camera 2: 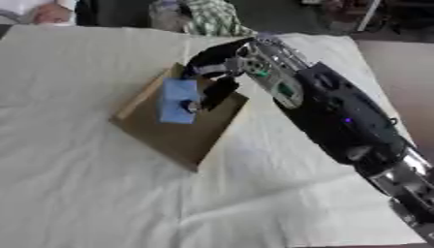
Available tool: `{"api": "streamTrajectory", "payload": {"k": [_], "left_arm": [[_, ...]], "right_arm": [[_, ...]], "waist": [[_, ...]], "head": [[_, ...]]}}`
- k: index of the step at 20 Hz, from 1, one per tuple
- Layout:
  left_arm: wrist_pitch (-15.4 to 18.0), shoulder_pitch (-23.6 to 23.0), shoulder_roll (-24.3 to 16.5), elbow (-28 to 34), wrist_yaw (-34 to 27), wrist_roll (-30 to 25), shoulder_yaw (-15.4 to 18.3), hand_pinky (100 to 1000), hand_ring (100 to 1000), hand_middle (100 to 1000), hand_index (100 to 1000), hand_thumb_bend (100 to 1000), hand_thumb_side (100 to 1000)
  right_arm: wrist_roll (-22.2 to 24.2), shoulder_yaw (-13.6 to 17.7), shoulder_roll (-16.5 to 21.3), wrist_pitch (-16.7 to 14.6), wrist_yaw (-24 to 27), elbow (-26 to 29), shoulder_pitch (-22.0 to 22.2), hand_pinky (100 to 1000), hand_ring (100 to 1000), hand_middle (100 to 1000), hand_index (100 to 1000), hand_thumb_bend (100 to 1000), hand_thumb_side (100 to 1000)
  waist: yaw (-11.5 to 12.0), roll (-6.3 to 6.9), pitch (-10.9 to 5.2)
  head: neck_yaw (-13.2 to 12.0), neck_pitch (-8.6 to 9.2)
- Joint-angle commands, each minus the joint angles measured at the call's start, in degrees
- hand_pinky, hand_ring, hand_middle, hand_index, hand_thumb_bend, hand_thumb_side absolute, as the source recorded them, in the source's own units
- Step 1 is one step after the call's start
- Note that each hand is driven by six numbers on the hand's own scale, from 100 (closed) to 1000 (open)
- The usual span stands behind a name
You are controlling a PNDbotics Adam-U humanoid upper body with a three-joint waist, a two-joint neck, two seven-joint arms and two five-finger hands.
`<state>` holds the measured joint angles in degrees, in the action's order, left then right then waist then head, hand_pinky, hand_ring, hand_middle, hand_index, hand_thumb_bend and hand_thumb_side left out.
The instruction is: Pick up objects on the table and place them in the box.
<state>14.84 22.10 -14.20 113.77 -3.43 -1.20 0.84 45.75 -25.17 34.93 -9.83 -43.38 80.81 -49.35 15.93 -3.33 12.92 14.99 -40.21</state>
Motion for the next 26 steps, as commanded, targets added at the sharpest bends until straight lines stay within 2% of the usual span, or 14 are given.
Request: {"api": "streamTrajectory", "payload": {"k": [1, 6, 8, 10, 11, 12, 14, 15, 17, 18, 19, 23, 26], "left_arm": [[-0.1, 0.6, -0.4, 0.8, 0.1, -0.1, 0.0, 627, 904, 634, 650, 351, 554], [-0.2, 0.5, -0.4, 0.8, 0.1, -0.2, -0.1, 627, 905, 634, 650, 350, 555], [-0.2, 0.5, -0.3, 0.8, 0.2, -0.2, -0.1, 627, 905, 634, 649, 351, 555], [-0.2, 0.5, -0.2, 0.8, 0.2, -0.2, -0.1, 627, 905, 634, 650, 352, 554], [-0.2, 0.5, -0.2, 0.8, 0.2, -0.2, -0.1, 627, 905, 633, 650, 351, 553], [-0.2, 0.5, -0.2, 0.8, 0.2, -0.2, -0.1, 627, 905, 633, 650, 350, 552], [-0.2, 0.5, -0.1, 0.8, 0.1, -0.3, -0.2, 627, 905, 633, 649, 348, 552], [-0.2, 0.5, -0.1, 0.8, 0.1, -0.3, -0.2, 627, 906, 633, 649, 348, 551], [-0.2, 0.5, -0.1, 0.8, 0.1, -0.3, -0.2, 627, 906, 633, 649, 348, 551], [-0.2, 0.5, -0.1, 0.8, 0.1, -0.3, -0.2, 627, 906, 633, 649, 348, 551], [-0.3, 0.5, -0.1, 0.8, 0.1, -0.3, -0.2, 627, 906, 633, 649, 348, 550], [-0.3, 0.4, -0.1, 0.8, 0.1, -0.4, -0.2, 628, 906, 633, 650, 351, 551], [-0.4, 0.4, -0.1, 0.8, 0.1, -0.4, -0.2, 628, 907, 633, 649, 353, 554]], "right_arm": [[0.2, 0.2, 0.5, -0.4, -2.0, -0.1, -0.7, 914, 994, 910, 921, 100, 941], [0.9, 0.1, 0.4, -1.0, -2.7, 0.0, -0.8, 930, 1000, 950, 936, 100, 987], [1.1, 0.1, 0.3, -1.0, -3.3, 0.0, -0.8, 955, 1000, 1000, 966, 100, 1000], [1.4, -0.1, 0.0, -1.1, -4.4, -0.3, -0.9, 974, 1000, 1000, 986, 143, 1000], [1.5, -0.2, -0.2, -1.3, -5.0, -0.5, -0.9, 985, 1000, 1000, 1000, 196, 977], [1.7, -0.2, -0.4, -1.6, -5.3, -0.9, -0.9, 986, 1000, 1000, 1000, 171, 851], [2.4, -0.1, -1.2, -2.0, -3.2, -2.0, -0.8, 987, 1000, 1000, 1000, 134, 736], [2.9, -0.2, -1.3, -2.1, -1.7, -2.4, -0.8, 993, 1000, 1000, 1000, 134, 556], [4.0, -0.5, -1.4, -2.2, 0.6, -2.2, -0.9, 1000, 1000, 1000, 1000, 167, 384], [4.3, -0.5, -1.4, -2.1, 1.7, -1.9, -1.1, 1000, 1000, 1000, 1000, 172, 344], [4.5, -0.5, -1.4, -1.8, 2.7, -1.4, -1.2, 1000, 1000, 1000, 1000, 192, 251], [4.3, -0.2, -1.1, 0.1, 4.0, 0.4, -1.8, 1000, 1000, 1000, 1000, 205, 148], [3.7, 0.1, -1.1, 1.3, 2.7, 0.7, -2.0, 1000, 1000, 1000, 1000, 210, 161]], "waist": [[-0.1, 0.42, -0.77], [-0.2, 0.56, -0.68], [-0.2, 0.61, -0.66], [-0.2, 0.64, -0.66], [-0.1, 0.65, -0.68], [-0.1, 0.66, -0.69], [-0.1, 0.67, -0.69], [-0.1, 0.65, -0.68], [-0.2, 0.6, -0.65], [-0.2, 0.59, -0.64], [-0.2, 0.58, -0.63], [-0.3, 0.57, -0.68], [-0.3, 0.58, -0.74]], "head": [[0.3, -0.12], [0.4, -0.16], [0.4, -0.14], [0.4, -0.09], [0.5, -0.11], [0.5, -0.13], [0.5, -0.1], [0.5, -0.06], [0.4, -0.1], [0.4, -0.12], [0.4, -0.14], [0.4, -0.17], [0.3, -0.08]]}}
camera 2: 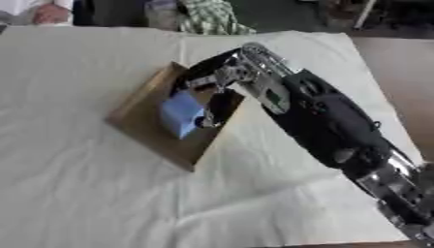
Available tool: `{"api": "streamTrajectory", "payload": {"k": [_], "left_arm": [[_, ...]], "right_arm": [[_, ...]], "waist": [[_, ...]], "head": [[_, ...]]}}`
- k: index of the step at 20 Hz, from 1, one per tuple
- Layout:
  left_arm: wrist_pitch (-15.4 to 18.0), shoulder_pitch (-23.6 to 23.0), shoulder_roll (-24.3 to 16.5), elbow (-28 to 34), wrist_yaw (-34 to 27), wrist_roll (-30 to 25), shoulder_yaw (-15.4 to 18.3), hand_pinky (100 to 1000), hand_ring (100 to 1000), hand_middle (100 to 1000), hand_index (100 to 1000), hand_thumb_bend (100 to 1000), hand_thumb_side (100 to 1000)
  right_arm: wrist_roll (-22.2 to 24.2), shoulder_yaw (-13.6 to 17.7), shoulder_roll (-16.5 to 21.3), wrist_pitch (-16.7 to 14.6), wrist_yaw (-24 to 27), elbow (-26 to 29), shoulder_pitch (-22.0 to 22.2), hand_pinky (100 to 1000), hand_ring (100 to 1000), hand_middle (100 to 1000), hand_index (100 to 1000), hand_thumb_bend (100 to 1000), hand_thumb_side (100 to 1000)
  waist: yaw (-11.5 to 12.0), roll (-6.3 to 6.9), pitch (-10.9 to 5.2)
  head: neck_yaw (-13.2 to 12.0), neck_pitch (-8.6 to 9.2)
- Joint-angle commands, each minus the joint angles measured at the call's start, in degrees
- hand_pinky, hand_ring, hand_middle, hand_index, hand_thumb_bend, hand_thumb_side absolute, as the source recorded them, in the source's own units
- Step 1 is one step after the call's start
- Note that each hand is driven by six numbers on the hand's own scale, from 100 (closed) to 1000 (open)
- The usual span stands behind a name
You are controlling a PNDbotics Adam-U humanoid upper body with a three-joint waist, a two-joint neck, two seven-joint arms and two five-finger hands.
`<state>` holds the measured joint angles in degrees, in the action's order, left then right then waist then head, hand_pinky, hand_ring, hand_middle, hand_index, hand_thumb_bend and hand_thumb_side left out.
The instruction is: Pick up objects on the table and place them in the box.
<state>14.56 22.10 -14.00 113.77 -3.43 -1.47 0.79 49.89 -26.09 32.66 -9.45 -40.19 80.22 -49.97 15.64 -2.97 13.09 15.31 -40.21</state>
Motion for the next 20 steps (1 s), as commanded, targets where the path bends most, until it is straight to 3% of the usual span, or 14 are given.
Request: {"api": "streamTrajectory", "payload": {"k": [1, 4, 8, 12, 15, 20], "left_arm": [[-0.2, 0.4, -0.3, 0.8, 0.1, -0.2, -0.2, 628, 907, 633, 649, 353, 554], [-0.1, 0.4, -0.4, 0.8, 0.1, -0.2, -0.1, 628, 907, 633, 649, 354, 554], [-0.2, 0.3, -0.6, 0.8, 0.2, -0.1, 0.0, 628, 906, 633, 649, 355, 553], [-0.2, 0.1, -0.8, 0.8, 0.4, 0.0, 0.1, 628, 906, 634, 649, 356, 552], [-0.2, 0.0, -1.0, 0.8, 0.5, 0.1, 0.2, 629, 906, 634, 649, 357, 550], [-0.2, -0.1, -1.1, 0.8, 0.7, 0.3, 0.3, 629, 906, 635, 649, 356, 549]], "right_arm": [[-0.6, 1.0, 1.3, 1.0, -1.0, 1.3, -1.4, 1000, 1000, 1000, 1000, 218, 184], [-1.0, 1.5, 1.6, 0.9, -2.3, 2.5, -1.6, 1000, 1000, 1000, 1000, 205, 263], [-1.1, 2.8, 3.0, 1.2, -2.4, 5.7, -1.9, 1000, 1000, 1000, 1000, 181, 303], [-1.2, 4.9, 4.8, 2.1, -0.1, 10.3, -1.9, 1000, 1000, 1000, 1000, 103, 379], [-1.1, 6.4, 6.6, 2.9, 2.0, 14.0, -1.6, 1000, 1000, 1000, 1000, 100, 446], [-1.1, 8.8, 9.0, 4.6, 5.1, 18.7, -0.5, 1000, 1000, 1000, 1000, 100, 450]], "waist": [[-0.1, 0.23, -0.92], [-0.3, 0.25, -0.94], [-0.7, 0.27, -1.08], [-1.2, 0.35, -1.29], [-1.5, 0.42, -1.47], [-2.1, 0.62, -1.63]], "head": [[0.0, -0.04], [-0.2, -0.05], [-0.6, -0.24], [-1.0, -0.38], [-1.5, -0.52], [-2.1, -0.32]]}}
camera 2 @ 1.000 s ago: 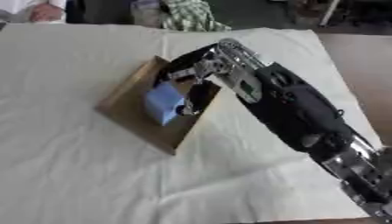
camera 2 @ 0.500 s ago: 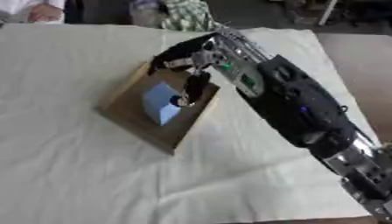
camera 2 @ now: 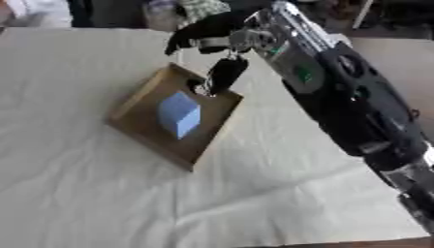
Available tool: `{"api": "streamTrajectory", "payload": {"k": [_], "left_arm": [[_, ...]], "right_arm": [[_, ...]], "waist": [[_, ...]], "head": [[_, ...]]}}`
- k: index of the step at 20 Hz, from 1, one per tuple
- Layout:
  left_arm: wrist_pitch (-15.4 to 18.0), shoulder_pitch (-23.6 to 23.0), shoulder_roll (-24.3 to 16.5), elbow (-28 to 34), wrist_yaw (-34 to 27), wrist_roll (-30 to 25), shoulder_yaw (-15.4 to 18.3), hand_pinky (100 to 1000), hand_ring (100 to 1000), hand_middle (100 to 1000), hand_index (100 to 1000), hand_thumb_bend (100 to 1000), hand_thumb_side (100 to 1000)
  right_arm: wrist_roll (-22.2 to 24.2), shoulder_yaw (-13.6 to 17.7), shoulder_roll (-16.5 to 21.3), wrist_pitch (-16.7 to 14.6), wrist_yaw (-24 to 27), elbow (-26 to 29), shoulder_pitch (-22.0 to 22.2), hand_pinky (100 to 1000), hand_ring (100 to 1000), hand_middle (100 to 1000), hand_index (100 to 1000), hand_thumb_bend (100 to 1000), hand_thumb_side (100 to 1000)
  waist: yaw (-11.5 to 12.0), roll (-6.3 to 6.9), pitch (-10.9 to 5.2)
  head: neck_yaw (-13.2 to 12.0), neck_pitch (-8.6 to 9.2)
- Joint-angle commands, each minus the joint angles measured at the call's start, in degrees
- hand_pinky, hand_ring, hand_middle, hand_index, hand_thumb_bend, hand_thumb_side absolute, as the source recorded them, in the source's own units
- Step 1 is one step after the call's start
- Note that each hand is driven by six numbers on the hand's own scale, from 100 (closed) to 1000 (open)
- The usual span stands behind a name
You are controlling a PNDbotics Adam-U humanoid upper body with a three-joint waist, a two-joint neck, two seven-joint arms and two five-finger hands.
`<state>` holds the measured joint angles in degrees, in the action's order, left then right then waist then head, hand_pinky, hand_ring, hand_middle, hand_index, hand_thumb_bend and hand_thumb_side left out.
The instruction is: Pick up objects on the table and place them in the box.
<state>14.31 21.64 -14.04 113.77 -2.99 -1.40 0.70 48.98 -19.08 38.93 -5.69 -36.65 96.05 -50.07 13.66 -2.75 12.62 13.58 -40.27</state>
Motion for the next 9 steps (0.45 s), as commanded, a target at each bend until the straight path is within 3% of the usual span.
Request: {"api": "streamTrajectory", "payload": {"k": [1, 6, 9], "left_arm": [[0.0, 0.3, -1.1, 0.8, 0.3, 0.3, 0.4, 629, 906, 635, 649, 356, 549], [0.1, 0.1, -1.3, 0.8, 0.5, 0.5, 0.6, 629, 907, 636, 649, 358, 550], [0.1, 0.0, -1.5, 0.8, 0.7, 0.7, 0.8, 629, 907, 636, 649, 358, 551]], "right_arm": [[-0.2, 2.1, 3.3, 1.1, 2.0, 3.9, 0.0, 1000, 1000, 1000, 1000, 100, 453], [-1.6, 4.9, 7.3, 2.0, 5.4, 11.7, 3.7, 1000, 1000, 1000, 1000, 100, 494], [-4.1, 7.8, 10.0, 2.7, 7.7, 17.2, 6.8, 993, 1000, 1000, 1000, 100, 628]], "waist": [[-0.2, 0.43, -1.19], [-1.0, 0.58, -1.22], [-1.5, 0.77, -1.15]], "head": [[-0.5, -0.26], [-1.3, -0.28], [-2.0, -0.41]]}}
